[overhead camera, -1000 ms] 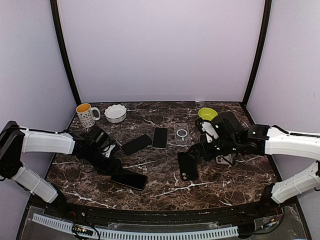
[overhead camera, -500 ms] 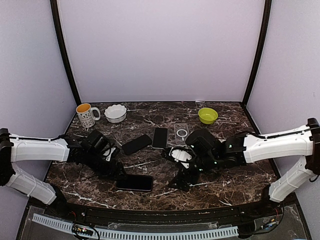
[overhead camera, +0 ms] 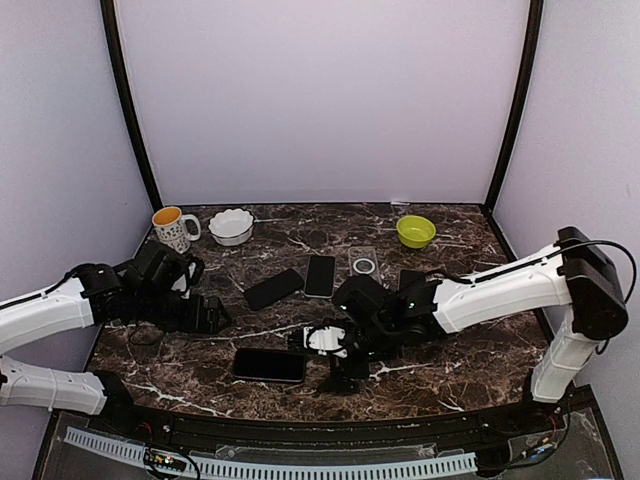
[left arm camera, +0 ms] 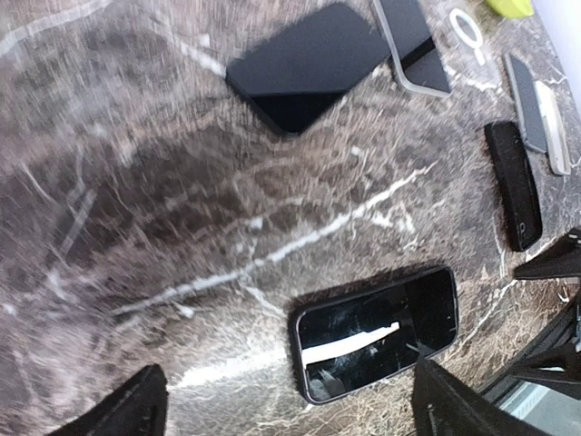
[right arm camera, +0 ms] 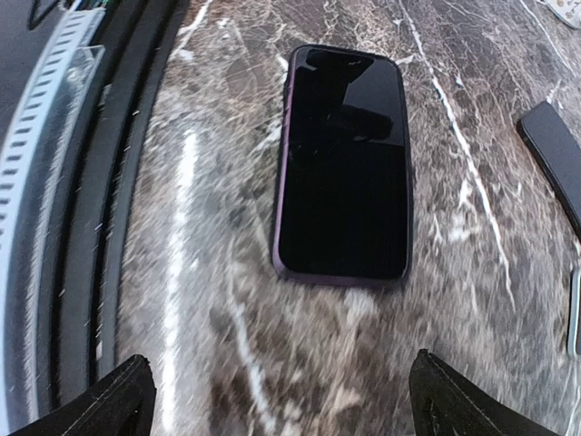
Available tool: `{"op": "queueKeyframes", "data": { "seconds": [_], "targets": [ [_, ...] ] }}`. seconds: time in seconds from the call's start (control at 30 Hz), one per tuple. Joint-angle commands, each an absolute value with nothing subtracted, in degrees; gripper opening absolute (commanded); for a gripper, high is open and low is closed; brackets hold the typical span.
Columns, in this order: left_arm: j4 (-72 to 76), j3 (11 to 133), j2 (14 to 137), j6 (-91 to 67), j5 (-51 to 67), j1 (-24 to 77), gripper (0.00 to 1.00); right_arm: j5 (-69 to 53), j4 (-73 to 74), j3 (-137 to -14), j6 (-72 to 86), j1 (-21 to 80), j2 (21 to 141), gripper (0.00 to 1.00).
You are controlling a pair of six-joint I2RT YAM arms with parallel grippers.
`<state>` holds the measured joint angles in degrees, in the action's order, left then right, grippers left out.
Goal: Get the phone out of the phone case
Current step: Pick up the phone with the phone case at the center of the board.
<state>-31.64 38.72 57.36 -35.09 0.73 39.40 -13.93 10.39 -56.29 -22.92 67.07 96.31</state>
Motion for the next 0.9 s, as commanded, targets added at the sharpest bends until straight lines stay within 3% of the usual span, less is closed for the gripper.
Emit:
{"op": "queueKeyframes", "data": {
  "seconds": [0.0,0.23,0.6,0.87],
  "targets": [
    [-37.49,42.76,52.18,-32.56,-6.57,39.46,0.98,-10.34,3.47,-61.83,-22.57,67.68,102.25,0.98],
    [-42.3,46.73,47.05,-30.97,-12.15,39.44,0.99,-10.06,0.53,-66.37,-19.79,67.68,109.43,0.99],
    [-37.93,43.47,37.09,-29.23,-15.56,39.46,0.99,-11.42,1.94,-71.81,-17.81,67.68,117.2,0.99],
    [-37.22,43.06,37.17,-28.6,-14.58,39.46,0.99,-12.55,5.05,-73.19,-18.29,68.07,119.66,0.99]
  ]
}}
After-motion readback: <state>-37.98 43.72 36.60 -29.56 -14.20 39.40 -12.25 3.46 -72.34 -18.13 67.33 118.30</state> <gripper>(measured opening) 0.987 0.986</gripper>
